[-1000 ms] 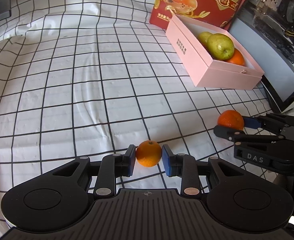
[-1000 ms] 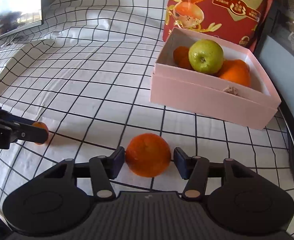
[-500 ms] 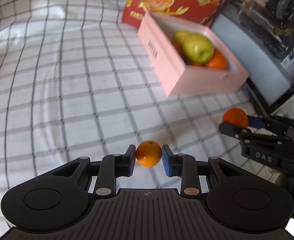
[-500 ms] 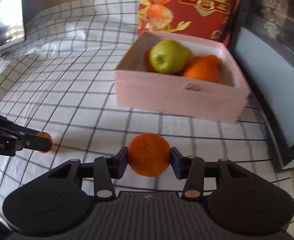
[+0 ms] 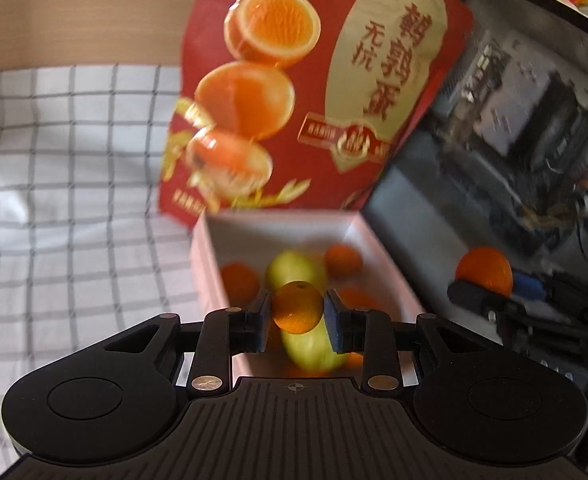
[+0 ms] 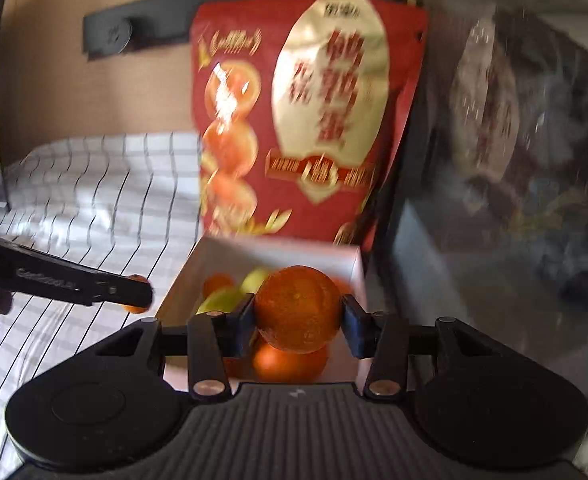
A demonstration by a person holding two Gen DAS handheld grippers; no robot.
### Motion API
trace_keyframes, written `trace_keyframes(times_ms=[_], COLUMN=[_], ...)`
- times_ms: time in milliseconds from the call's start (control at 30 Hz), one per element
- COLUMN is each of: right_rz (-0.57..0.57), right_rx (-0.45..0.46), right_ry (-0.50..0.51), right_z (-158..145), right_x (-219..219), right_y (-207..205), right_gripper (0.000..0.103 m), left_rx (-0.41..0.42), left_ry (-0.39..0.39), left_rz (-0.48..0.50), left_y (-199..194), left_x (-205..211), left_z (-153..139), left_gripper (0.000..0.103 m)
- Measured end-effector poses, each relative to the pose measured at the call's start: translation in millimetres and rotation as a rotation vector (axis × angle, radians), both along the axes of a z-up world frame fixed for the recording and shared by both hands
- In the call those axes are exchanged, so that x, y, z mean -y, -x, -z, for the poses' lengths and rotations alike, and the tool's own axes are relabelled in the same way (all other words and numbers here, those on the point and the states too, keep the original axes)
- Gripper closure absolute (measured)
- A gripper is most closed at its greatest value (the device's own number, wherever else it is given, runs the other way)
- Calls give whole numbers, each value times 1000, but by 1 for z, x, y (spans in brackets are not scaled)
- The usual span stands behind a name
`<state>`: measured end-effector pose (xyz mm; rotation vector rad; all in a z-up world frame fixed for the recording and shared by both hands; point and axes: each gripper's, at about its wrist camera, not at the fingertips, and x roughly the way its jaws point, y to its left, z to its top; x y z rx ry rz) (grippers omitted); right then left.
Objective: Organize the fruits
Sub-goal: 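Carry both tangerines over the pink box and open both tools to drop them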
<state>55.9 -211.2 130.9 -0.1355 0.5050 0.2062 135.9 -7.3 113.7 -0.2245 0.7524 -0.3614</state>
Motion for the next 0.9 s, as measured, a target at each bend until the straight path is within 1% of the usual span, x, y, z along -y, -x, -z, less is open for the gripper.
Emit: trace_keyframes(times_ms=[67,167,233,333,433,567,667,767,867,900], right_rz=[0,-5,-12,-20,-20,-12,8,43,30,35], right_rx=[6,-9,-26,-49,-88,-139,-179,-235,-291,-294], right_ry=[4,-9,-18,-23,-40,-69,-120,-163,-202,-207], right_z=[-2,0,3,10,19,33,43,55,65,66], right_x=[0,2,2,3,1,-4,-9,-12,-14,-15], right_y=[-12,-27,-34,-47,-63,-89,-113,-132,-139,-136], right_gripper=[59,59,59,59,59,59,59,58,57,53], left_rx=[-7,-47,-61,-38,-5,49,63,65,71,70], left_ry=[10,12,-13,-5,16,1,-1,-20,-52,-59], left_rz=[-2,-17,-47,-63,-53,-41,-51,-70,-92,-97], left_y=[-21,-51,-61,-60,-52,-32,-11,9,34,42], left_x=[6,11,13,9,0,-9,-19,-29,-40,-43], left_z=[4,21,29,29,23,12,8,13,21,25], left_gripper=[70,71,70,70,70,70,70,70,70,70])
